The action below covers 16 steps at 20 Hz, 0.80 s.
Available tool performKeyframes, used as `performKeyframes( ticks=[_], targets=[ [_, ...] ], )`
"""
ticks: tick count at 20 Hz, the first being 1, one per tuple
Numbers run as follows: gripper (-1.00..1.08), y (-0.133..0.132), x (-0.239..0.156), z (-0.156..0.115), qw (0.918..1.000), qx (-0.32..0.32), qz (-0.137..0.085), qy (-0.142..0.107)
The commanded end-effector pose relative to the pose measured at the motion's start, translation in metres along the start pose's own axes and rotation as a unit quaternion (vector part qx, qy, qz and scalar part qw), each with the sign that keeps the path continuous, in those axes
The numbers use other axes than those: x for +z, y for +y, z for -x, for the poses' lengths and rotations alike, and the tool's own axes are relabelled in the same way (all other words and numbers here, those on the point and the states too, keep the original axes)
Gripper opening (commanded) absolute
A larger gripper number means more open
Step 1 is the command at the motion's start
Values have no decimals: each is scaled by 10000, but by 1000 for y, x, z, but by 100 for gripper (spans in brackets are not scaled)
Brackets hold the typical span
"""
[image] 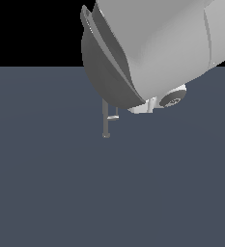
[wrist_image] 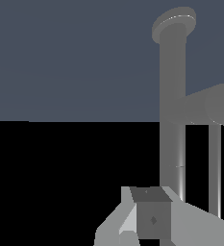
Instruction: Turn on the faucet by rotating a designated handle.
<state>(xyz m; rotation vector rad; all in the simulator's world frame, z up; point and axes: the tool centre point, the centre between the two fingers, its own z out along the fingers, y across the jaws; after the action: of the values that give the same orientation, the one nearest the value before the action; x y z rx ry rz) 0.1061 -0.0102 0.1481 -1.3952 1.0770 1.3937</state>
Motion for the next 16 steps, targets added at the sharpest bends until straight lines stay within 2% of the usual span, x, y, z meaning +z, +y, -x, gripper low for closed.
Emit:
performKeyframes(
  ticks=[1, 16],
  targets=[
    [-100, 2, 0, 1, 10000, -2, 2, 1],
    [-100, 24, 0, 9, 10000, 0, 0, -1]
  ],
)
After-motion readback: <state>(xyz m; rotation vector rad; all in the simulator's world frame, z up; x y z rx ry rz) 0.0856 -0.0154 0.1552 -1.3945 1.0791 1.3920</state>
